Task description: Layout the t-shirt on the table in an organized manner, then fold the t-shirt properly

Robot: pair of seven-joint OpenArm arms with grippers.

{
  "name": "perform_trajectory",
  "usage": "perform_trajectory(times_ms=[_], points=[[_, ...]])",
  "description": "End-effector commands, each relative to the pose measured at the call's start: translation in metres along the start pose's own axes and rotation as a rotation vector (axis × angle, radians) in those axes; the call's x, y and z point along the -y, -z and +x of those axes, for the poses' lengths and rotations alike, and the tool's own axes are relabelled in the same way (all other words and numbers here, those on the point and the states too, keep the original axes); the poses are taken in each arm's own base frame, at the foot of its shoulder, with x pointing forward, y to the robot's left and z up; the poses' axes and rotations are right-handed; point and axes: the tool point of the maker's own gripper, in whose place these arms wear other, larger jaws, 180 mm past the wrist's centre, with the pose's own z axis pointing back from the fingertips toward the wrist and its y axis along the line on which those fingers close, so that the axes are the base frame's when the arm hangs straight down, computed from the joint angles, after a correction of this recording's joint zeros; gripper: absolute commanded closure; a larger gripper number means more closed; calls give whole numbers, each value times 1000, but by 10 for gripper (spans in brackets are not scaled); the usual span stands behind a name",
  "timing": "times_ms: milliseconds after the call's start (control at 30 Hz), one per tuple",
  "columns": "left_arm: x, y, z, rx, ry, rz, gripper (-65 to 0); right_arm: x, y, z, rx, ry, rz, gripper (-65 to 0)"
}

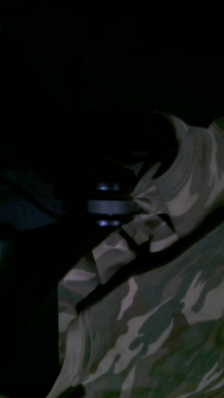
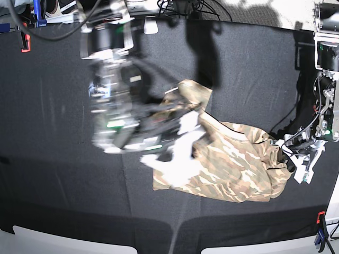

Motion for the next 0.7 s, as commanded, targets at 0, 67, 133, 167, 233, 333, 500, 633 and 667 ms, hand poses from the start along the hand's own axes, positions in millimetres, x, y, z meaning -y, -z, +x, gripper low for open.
perform_trajectory(times_ms=[0,67,133,167,233,333,500,633,667], points=[[-4,-5,25,65,13,3,0,-2,-1,19,35,-43,-5,-313],[-4,-5,25,65,13,4,0,-11,5,13,-8,-76,-8,-312],[-4,-5,25,65,13,3,0,-16,9,7,-22,-89,-24,-311],[-4,-5,25,65,13,3,0,-16,11,3,-28,-92,-38,-309],[-4,-5,25,65,13,4,0,-18,13,-3,-35,-89,-53,-309],[-4,-5,25,65,13,3,0,-24,14,-13,-47,-71,-38,-309],[-4,-5,24,64,13,4,0,-30,14,-34,-88,-54,-26,-249],[-4,-5,24,64,13,4,0,-23,9,-54,-135,-64,-40,-249],[-4,-5,25,65,13,3,0,-20,7,-58,-144,-68,-44,-249]])
